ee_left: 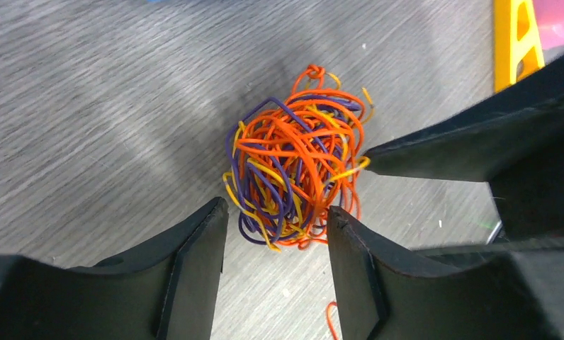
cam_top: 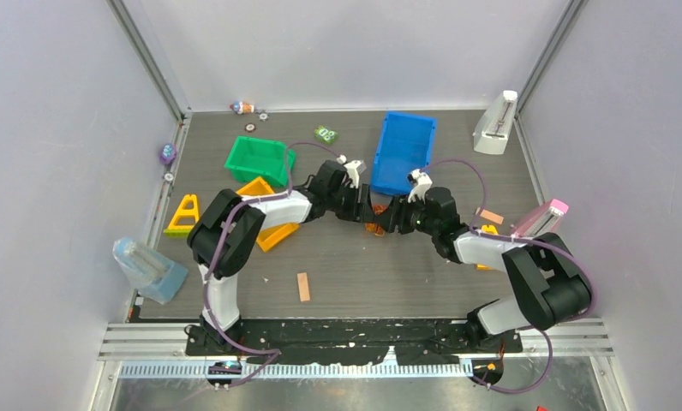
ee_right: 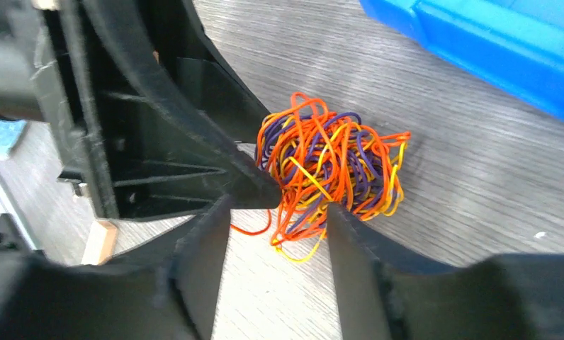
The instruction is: Untangle the cables
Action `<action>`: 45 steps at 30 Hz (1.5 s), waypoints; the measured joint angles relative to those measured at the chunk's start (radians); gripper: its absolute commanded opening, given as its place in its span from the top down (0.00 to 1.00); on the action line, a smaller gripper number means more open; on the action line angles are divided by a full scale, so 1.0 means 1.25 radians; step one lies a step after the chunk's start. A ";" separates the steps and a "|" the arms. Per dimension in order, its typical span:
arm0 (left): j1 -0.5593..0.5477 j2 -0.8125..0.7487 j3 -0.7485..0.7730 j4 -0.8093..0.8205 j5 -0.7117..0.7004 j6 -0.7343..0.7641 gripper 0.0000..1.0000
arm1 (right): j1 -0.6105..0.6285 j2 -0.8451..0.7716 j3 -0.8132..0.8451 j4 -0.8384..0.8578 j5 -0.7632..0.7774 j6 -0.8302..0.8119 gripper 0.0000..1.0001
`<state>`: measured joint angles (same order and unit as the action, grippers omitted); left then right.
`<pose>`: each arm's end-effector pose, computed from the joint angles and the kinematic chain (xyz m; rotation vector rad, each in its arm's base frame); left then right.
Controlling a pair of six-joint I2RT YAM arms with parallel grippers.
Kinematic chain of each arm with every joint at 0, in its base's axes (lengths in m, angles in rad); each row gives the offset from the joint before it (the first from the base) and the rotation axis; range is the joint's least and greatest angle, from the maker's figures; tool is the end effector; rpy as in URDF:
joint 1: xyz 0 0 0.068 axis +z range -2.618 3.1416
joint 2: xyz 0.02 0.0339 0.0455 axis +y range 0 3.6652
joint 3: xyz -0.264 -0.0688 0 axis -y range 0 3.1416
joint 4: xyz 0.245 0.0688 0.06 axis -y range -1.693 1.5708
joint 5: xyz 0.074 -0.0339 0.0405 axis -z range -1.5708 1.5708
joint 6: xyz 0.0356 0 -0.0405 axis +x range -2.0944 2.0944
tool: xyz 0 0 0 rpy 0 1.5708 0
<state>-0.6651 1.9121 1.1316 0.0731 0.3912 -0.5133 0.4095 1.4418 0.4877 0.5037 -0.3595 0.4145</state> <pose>0.3110 -0.2612 0.1630 0.4062 2.4105 -1.0242 0.2457 0.1203 0.1634 -0.2331 2.0913 0.8732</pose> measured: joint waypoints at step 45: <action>0.160 -0.337 -0.356 0.164 -0.174 -0.054 1.00 | -0.027 -0.276 -0.070 -0.221 0.572 0.078 0.95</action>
<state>-0.4648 1.4914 0.6868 0.2783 0.1741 -0.5808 0.3756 1.0969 0.3996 0.2276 0.3550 0.5114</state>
